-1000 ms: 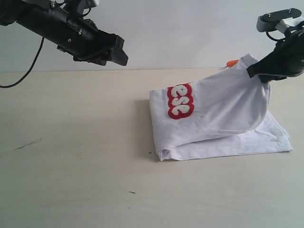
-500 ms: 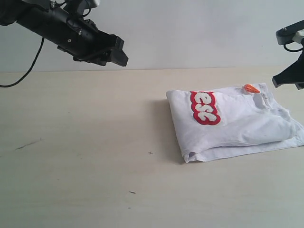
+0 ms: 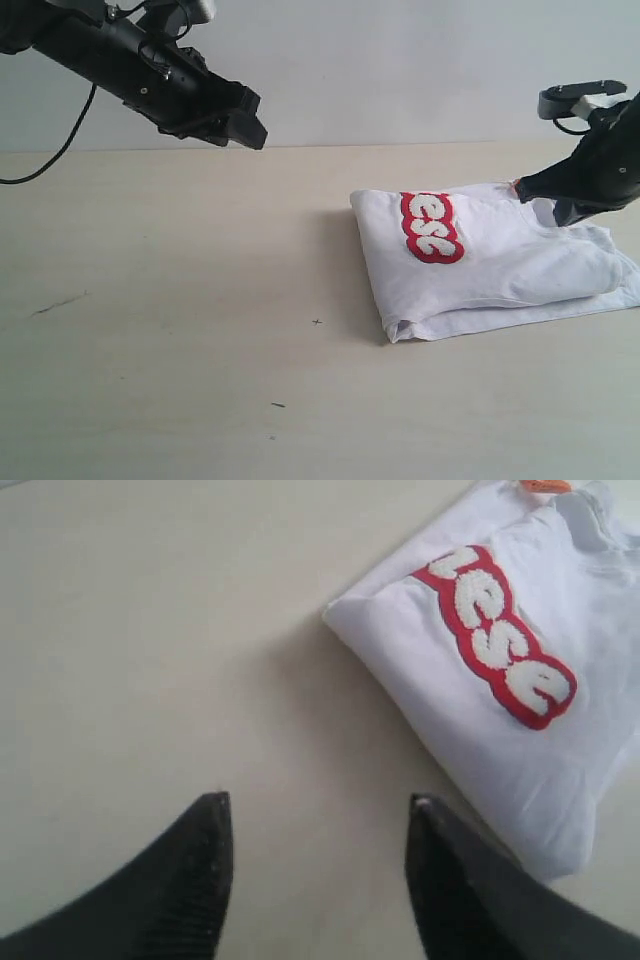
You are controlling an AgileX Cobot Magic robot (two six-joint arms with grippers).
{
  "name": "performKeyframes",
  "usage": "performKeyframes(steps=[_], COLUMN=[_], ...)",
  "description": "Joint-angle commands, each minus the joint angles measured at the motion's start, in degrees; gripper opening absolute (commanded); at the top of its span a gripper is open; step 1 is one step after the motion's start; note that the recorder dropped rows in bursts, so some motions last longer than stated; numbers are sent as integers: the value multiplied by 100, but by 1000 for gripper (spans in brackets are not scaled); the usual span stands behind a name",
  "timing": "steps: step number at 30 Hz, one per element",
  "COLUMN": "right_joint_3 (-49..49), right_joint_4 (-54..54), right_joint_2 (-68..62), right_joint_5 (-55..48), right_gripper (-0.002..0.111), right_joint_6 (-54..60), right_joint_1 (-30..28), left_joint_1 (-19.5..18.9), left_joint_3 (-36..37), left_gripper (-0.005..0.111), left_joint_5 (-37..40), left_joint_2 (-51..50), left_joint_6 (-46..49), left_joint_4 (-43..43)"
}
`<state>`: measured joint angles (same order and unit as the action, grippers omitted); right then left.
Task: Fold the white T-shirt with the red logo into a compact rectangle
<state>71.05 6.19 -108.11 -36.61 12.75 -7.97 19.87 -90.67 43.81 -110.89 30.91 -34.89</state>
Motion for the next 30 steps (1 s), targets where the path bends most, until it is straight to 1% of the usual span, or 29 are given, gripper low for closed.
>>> performKeyframes(steps=[1, 2, 3, 4, 7, 14, 24, 28, 30], right_joint_3=[21, 21, 21, 21, 21, 21, 21, 21, 21], right_joint_4=[537, 538, 538, 538, 562, 696, 716, 716, 788], right_joint_2=[-230, -232, -232, -232, -124, -1, -12, -12, -23], right_joint_5=[-64, -37, 36, 82, 203, 208, -1, 149, 160], right_gripper=[0, 0, 0, 0, 0, 0, 0, 0, 0], right_joint_6=[522, 522, 588, 583, 612, 623, 623, 864, 687], right_joint_1=[138, 195, 255, 294, 399, 400, 400, 400, 400], left_joint_1=[15, 15, 15, 4, 4, 4, 4, 4, 4], left_joint_3=[10, 10, 10, 10, 10, 82, 988, 1206, 1247], left_gripper=[24, 16, 4, 0, 0, 0, 0, 0, 0], left_joint_5=[279, 369, 452, 526, 569, 539, -30, -553, -569], left_joint_2=[35, 35, 35, 35, 57, 279, 1153, 1460, 1521], left_joint_6=[22, 22, 32, 53, 53, 53, 53, 100, 76], left_joint_4=[-7, -7, 10, 24, 173, 149, 294, 313, 276])
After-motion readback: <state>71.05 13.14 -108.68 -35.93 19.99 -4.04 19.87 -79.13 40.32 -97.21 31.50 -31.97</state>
